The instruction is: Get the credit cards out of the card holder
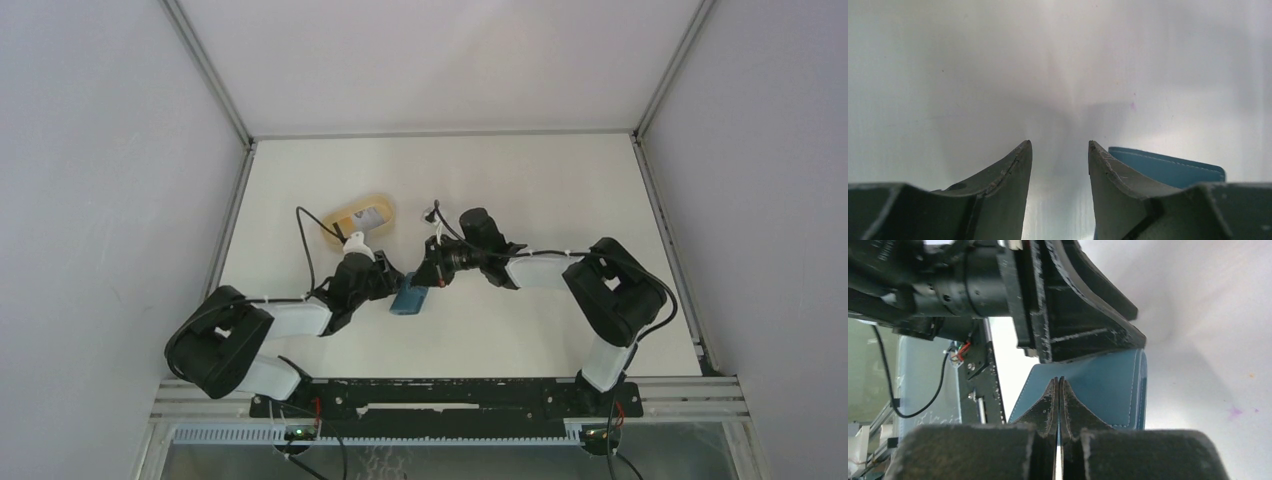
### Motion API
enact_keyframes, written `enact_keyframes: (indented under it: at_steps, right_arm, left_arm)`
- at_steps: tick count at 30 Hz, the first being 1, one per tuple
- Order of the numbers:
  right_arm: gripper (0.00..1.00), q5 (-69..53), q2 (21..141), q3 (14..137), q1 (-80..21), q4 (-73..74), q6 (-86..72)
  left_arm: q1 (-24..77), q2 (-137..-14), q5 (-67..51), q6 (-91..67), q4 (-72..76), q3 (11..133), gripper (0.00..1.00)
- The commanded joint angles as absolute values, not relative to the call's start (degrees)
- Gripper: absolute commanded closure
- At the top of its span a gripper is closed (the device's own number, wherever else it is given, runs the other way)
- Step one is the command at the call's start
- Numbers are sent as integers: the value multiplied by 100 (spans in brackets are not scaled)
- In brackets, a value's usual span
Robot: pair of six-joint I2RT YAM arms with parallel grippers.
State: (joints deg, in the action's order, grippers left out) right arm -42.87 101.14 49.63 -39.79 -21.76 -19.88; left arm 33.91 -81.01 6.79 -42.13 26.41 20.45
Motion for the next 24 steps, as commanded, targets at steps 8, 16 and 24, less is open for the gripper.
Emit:
enact_keyframes:
  at_steps: [8,16,24]
  right_arm:
    - [100,-5169,9337,4968,-3754,-2913,-2257]
    - [100,-5634,9253,4966,-3649,-3764,-2972]
    - [100,-5912,9232,4872,-3535,-4660,-3714]
  left_arm:
    - [3704,-8406,902,-4437,1912,2039,49]
    - [3742,-8502,768,-4497,2142,2029,49]
    - [3754,-8402,759,-4601,2284,1864,49]
